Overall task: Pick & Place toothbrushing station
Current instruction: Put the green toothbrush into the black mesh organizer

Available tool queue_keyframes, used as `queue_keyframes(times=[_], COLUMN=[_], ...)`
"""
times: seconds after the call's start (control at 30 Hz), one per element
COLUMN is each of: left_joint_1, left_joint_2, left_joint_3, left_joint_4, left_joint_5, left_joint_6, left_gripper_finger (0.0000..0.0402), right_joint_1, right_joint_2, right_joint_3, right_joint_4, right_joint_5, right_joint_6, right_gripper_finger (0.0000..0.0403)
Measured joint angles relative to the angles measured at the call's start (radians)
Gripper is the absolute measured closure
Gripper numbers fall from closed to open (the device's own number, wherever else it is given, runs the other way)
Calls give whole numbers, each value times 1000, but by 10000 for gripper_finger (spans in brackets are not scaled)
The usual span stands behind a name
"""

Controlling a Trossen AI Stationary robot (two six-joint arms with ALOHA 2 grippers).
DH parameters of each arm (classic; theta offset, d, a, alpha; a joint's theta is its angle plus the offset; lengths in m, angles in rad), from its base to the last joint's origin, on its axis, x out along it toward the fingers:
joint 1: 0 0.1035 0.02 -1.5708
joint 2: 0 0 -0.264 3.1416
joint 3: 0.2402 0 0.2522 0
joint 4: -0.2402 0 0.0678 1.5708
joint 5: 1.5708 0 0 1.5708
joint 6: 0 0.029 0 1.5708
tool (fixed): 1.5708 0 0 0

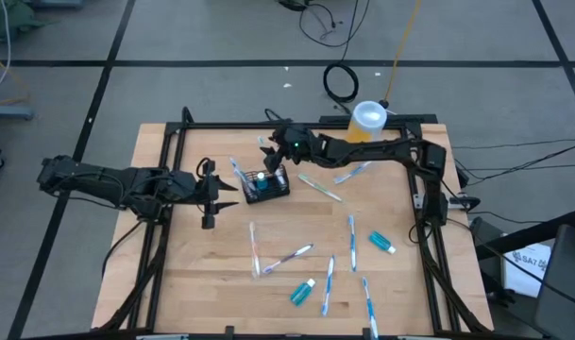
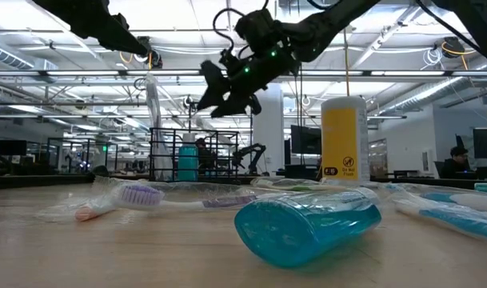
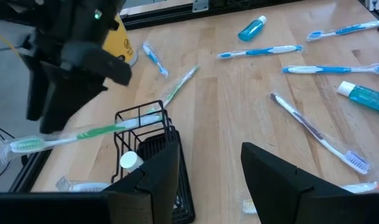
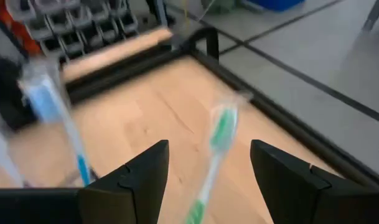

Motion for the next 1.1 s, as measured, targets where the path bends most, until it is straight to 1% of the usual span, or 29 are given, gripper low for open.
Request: queue_keyframes(times=[0.1,0.2,0.3,0.4,0.57,0.83,0.87,0.97,1.1], left_joint_1=[0,0,-1,-1,-1,-1,-1,-1,-1], left_joint_2=[0,0,0,0,0,0,0,0,0], left_joint_3=[0,0,0,0,0,0,0,0,0], left_joint_4=[0,0,-2,-8,-11,-18,-21,-26,-26], left_joint_5=[0,0,1,1,2,2,2,2,3], left_joint_6=[-3,-5,-8,-19,-31,-33,-33,-33,-37], left_gripper_finger=[224,224,224,224,224,224,224,224,224], right_joint_1=[0,6,7,8,10,5,5,5,11], right_joint_2=[10,24,27,28,28,28,28,28,14], right_joint_3=[-6,-4,-4,-5,-5,-5,-5,-5,-6], right_joint_4=[-29,-12,-21,-22,-18,-9,-9,0,67], right_joint_5=[0,0,-1,0,-1,0,0,0,-12], right_joint_6=[2,0,-1,-2,-3,1,-1,-3,-3], right_gripper_finger=[186,193,205,227,282,392,397,393,401])
